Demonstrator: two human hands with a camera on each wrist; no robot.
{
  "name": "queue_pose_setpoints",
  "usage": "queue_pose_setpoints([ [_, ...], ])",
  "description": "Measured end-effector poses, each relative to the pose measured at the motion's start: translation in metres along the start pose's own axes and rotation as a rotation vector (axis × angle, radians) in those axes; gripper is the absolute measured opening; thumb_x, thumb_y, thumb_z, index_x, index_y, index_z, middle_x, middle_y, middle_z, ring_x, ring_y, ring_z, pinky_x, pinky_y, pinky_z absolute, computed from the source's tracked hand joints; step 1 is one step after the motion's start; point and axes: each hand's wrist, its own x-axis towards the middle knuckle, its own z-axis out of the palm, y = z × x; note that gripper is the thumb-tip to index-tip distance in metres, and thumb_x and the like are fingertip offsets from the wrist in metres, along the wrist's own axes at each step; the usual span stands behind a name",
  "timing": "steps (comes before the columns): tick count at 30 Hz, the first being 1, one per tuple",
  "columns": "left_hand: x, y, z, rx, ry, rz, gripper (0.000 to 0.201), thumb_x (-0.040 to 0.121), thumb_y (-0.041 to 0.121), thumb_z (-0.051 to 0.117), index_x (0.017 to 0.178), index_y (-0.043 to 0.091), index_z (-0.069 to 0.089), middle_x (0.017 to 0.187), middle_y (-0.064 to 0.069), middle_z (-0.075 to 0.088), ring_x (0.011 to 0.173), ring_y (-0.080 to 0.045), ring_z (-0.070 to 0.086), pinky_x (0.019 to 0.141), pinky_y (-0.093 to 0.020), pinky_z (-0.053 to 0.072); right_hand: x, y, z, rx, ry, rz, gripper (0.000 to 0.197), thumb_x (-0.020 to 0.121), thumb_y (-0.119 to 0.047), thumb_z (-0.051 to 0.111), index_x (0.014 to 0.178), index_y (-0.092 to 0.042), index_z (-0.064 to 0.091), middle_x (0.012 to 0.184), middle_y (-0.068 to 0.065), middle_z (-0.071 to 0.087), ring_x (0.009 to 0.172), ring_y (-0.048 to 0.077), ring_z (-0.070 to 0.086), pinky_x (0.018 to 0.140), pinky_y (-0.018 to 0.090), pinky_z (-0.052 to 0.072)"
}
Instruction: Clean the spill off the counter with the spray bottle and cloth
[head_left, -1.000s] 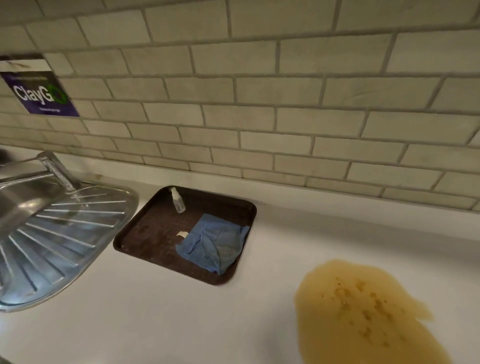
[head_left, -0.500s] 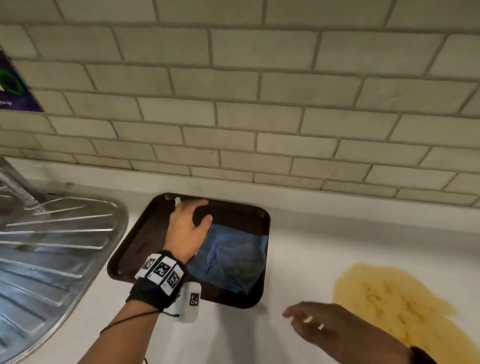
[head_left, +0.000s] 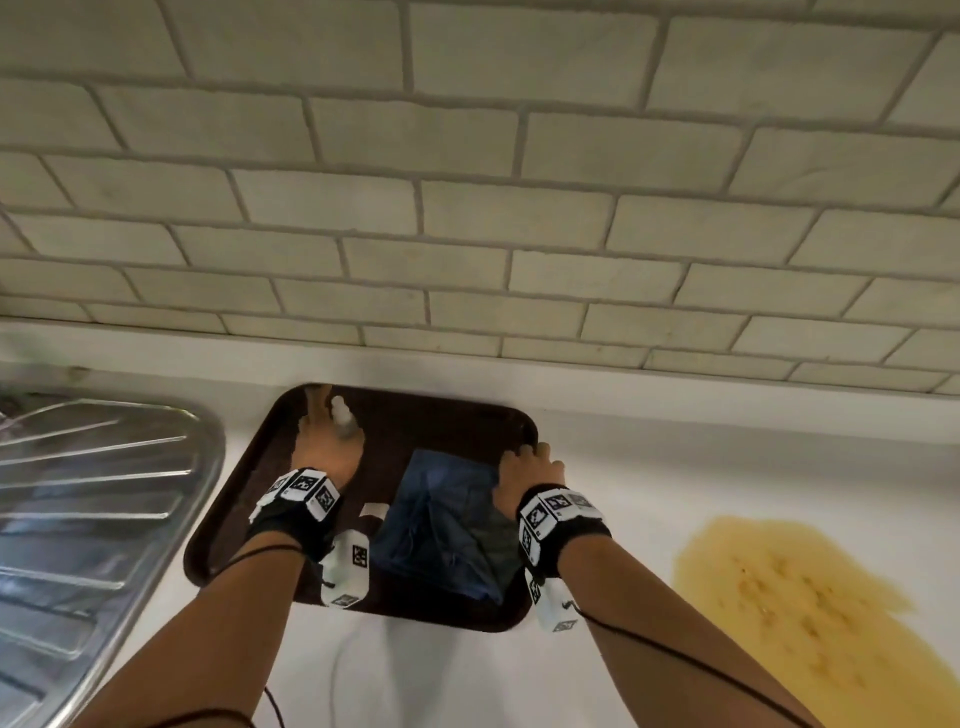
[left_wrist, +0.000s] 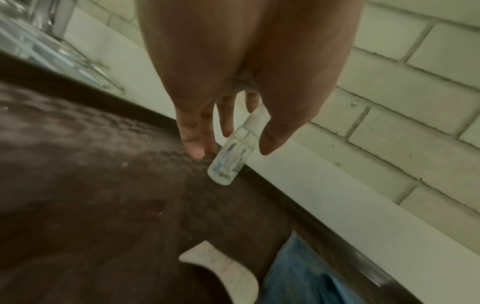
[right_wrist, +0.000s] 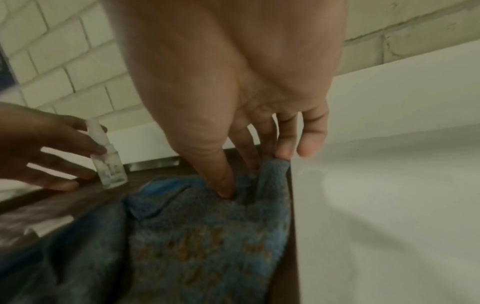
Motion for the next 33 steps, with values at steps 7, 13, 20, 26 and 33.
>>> queue_pose_setpoints([
  [7, -0.005, -0.015, 0.006, 0.098, -0.112, -0.004, 0.041, 0.096, 0.042, 0.053, 0.128, 0.017, 0.052, 0.122, -0.020, 0.063, 0.114, -0.044, 0.058, 0.093, -0.045, 0.045, 0.004, 0.003, 0.002, -0.045, 0.039, -0.001, 0.031, 0.088, -0.032, 0.054, 0.114, -0.016, 0.057, 0.122, 0.008, 0.057, 0.119, 0.030, 0.041, 0.093, 0.043, 0.035],
  [13, -0.031, -0.006, 0.006, -0.001, -0.163, 0.131, 0.027, 0.089, 0.027, 0.065, 0.114, 0.019, 0.059, 0.105, -0.007, 0.069, 0.102, -0.031, 0.063, 0.087, -0.038, 0.047, -0.025, 0.017, -0.004, 0.571, -0.028, -0.140, 0.023, 0.086, -0.041, 0.058, 0.081, -0.018, 0.057, 0.090, 0.004, 0.058, 0.091, 0.022, 0.054, 0.078, 0.036, 0.045],
  [20, -0.110, 0.016, 0.004, -0.281, -0.224, 0.319, 0.030, 0.093, 0.023, 0.058, 0.122, 0.031, 0.059, 0.118, -0.002, 0.062, 0.106, -0.016, 0.061, 0.084, -0.023, 0.045, -0.087, 0.028, -0.008, 1.324, -0.073, -0.171, 0.022, 0.088, -0.030, 0.058, 0.075, -0.021, 0.042, 0.076, 0.004, 0.038, 0.070, 0.015, 0.042, 0.066, 0.033, 0.032],
  [26, -0.187, 0.054, 0.019, -0.560, -0.408, 0.304, 0.037, 0.097, 0.029, 0.047, 0.124, 0.054, 0.051, 0.108, -0.002, 0.063, 0.086, -0.028, 0.071, 0.085, -0.045, 0.054, -0.146, 0.070, -0.012, 1.530, -0.001, -0.123, 0.017, 0.093, -0.033, 0.053, 0.084, -0.020, 0.046, 0.083, 0.006, 0.048, 0.076, 0.014, 0.051, 0.063, 0.026, 0.039],
  [33, -0.266, 0.103, 0.069, -0.627, -0.680, 0.259, 0.062, 0.103, 0.012, 0.043, 0.124, 0.070, 0.043, 0.089, -0.011, 0.059, 0.059, -0.028, 0.059, 0.066, -0.051, 0.056, -0.230, 0.161, -0.005, 1.650, 0.118, -0.009, 0.034, 0.094, -0.035, 0.055, 0.111, -0.006, 0.052, 0.116, 0.013, 0.062, 0.110, 0.023, 0.060, 0.095, 0.038, 0.047],
])
